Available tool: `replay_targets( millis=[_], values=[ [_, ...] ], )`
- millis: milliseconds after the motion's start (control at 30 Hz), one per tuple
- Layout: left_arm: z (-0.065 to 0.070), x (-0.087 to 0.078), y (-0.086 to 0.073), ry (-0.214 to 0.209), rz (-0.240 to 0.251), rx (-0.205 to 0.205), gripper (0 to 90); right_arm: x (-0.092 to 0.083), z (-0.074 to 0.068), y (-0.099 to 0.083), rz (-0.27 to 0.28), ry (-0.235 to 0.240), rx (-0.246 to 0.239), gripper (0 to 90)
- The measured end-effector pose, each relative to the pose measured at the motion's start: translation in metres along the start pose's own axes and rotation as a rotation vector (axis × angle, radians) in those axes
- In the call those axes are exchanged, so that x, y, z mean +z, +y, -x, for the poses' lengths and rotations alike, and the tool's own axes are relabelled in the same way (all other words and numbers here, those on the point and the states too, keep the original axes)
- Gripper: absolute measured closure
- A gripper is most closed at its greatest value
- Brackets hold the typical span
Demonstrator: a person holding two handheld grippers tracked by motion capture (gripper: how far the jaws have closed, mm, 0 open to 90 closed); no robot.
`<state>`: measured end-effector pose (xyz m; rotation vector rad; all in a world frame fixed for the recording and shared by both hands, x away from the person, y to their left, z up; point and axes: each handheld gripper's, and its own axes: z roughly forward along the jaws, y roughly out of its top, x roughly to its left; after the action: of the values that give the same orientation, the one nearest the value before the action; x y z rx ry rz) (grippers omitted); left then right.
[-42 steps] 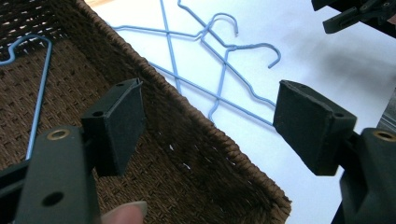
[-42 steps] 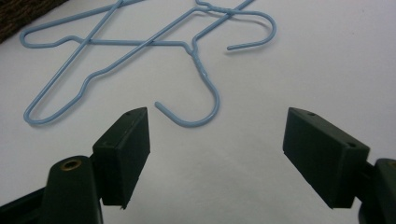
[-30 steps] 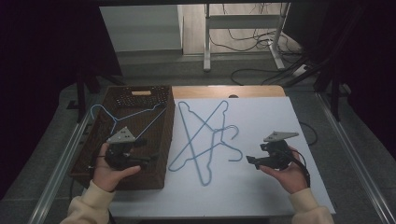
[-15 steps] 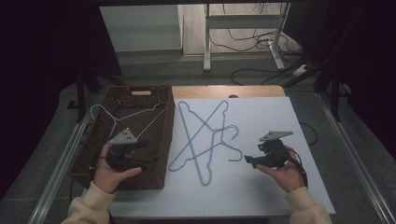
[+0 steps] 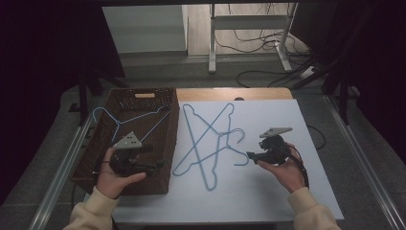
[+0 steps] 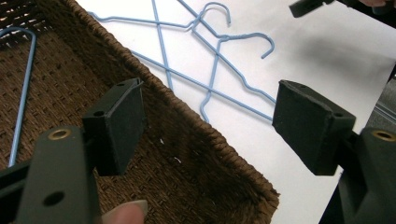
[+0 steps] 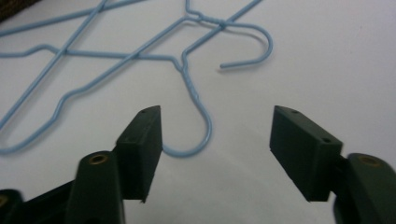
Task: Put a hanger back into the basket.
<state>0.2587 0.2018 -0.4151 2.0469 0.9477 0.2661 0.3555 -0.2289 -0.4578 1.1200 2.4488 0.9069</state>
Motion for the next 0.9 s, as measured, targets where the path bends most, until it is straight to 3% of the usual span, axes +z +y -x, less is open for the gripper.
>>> replay_targets(
  millis=[133,200,233,333,433,567,700,900],
  values=[
    [0.0,0.0,0.0,-0.001,0.0,0.001,25.0,0.008,0.003,0.013,-0.005,0.011,0.0,51.1],
    [0.0,0.0,0.0,-0.003,0.0,0.002,25.1,0.022,0.01,0.026,-0.03,0.042,0.003,62.8],
    [0.0,0.0,0.0,-0.003,-0.001,0.004,25.1,0.022,0.01,0.026,-0.03,0.042,0.003,62.8],
    [0.001,0.0,0.001,-0.007,-0.001,0.008,25.2,0.046,0.017,0.043,-0.071,0.042,0.008,78.7],
    [0.001,0.0,0.0,-0.009,0.0,0.008,25.2,0.059,0.022,0.05,-0.097,0.044,0.011,85.8],
    [0.001,0.001,0.0,-0.011,-0.003,0.006,25.3,0.088,0.03,0.059,-0.124,0.022,0.026,89.7],
    [0.002,0.002,0.0,-0.013,-0.005,0.011,25.3,0.103,0.032,0.061,-0.16,0.011,0.026,89.8],
    [0.003,0.004,0.0,-0.016,-0.009,0.01,25.3,0.106,0.033,0.058,-0.204,-0.05,0.023,89.8]
  ],
)
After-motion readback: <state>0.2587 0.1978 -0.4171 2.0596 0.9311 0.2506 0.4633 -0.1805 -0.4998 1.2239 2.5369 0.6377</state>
